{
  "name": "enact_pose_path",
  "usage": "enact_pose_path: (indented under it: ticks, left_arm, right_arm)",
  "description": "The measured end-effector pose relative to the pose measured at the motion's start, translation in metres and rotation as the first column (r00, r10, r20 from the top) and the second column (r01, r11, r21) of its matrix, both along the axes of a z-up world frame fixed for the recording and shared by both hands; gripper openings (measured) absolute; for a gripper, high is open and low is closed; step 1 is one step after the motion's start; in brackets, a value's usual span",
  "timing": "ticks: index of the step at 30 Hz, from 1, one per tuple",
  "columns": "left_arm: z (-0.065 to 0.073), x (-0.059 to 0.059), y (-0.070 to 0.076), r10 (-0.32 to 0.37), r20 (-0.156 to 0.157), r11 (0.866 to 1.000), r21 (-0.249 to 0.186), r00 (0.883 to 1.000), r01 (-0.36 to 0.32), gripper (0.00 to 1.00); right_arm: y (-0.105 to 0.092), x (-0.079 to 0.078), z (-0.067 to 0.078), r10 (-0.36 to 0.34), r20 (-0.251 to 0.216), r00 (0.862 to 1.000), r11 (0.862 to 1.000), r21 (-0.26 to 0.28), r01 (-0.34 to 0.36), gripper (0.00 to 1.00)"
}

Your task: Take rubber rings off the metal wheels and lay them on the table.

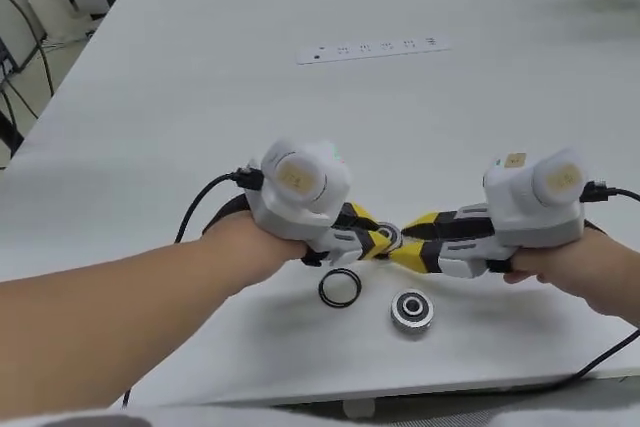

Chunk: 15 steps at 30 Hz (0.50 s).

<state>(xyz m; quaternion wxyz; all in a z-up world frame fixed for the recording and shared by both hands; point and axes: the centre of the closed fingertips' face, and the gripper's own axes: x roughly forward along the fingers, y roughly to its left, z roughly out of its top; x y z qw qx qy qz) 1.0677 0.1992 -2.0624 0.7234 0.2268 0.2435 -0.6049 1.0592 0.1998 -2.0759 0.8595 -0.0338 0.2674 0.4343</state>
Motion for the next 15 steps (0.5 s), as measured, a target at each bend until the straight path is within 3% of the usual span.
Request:
enact_pose_path:
  ticks: [11,15]
  left_arm:
    - [-0.0005,-0.0005,0.0005,0.022,0.002,1.000,-0.002,1.000,-0.022,0.07]
    - [-0.0004,-0.0006,0.0008,0.030,-0.002,1.000,-0.006,1.000,-0.030,0.07]
  right_arm:
    - [0.0010,-0.0017,-0.0015,0.020,0.010,1.000,0.999,-0.033,-0.019,0.20]
    - [-0.0031,-0.0049,-0.0023,0.020,0.006,1.000,0.999,-0.041,-0.020,0.14]
